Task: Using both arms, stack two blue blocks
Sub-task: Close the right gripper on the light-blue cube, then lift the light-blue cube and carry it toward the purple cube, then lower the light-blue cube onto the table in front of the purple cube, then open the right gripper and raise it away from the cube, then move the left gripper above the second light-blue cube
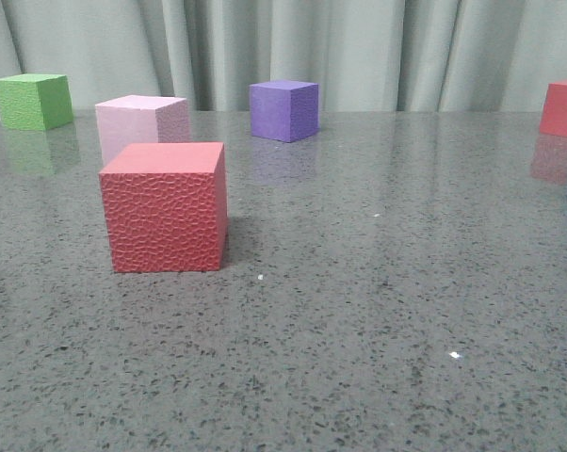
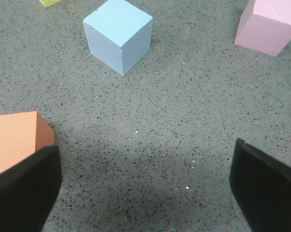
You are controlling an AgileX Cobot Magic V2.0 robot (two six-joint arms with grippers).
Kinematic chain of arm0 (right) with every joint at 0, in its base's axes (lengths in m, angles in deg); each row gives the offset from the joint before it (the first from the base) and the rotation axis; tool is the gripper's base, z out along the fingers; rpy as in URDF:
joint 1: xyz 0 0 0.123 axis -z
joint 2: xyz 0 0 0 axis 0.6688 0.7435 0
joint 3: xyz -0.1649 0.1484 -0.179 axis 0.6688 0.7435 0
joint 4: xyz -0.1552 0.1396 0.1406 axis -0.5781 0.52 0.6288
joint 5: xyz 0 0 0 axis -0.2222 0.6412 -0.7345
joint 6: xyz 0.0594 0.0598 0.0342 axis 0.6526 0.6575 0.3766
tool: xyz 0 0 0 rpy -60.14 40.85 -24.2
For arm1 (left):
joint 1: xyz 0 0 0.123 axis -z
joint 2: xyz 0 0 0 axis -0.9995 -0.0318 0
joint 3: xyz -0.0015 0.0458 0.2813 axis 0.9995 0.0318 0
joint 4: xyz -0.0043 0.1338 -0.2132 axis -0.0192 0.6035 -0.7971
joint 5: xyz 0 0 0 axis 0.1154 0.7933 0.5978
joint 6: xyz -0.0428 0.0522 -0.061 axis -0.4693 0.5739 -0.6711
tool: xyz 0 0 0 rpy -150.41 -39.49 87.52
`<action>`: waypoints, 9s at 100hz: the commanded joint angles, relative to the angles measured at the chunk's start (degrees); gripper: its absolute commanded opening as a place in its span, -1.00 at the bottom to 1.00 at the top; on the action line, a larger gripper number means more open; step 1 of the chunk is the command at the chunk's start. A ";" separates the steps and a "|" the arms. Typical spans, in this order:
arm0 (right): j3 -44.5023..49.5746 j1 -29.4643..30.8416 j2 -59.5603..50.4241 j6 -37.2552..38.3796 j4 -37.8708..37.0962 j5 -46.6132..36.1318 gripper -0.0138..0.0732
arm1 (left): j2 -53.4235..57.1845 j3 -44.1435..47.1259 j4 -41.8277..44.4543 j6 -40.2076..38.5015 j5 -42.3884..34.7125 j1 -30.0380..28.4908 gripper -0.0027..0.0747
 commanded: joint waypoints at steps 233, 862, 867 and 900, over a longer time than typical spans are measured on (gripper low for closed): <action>-15.78 5.39 28.86 -2.52 3.26 2.74 0.10 | -0.18 -2.02 0.21 0.07 -3.16 -0.17 0.81; 9.83 -0.32 -16.85 -15.38 2.46 5.37 0.68 | -0.18 -2.02 0.21 0.07 -3.09 -0.17 0.81; 10.91 -0.32 -18.33 -15.38 2.46 5.15 0.68 | -0.18 -2.02 0.21 0.07 -3.09 -0.17 0.81; 11.88 -0.32 -21.30 -15.38 2.46 5.10 0.68 | -0.18 -2.02 0.21 0.07 -3.58 -0.17 0.81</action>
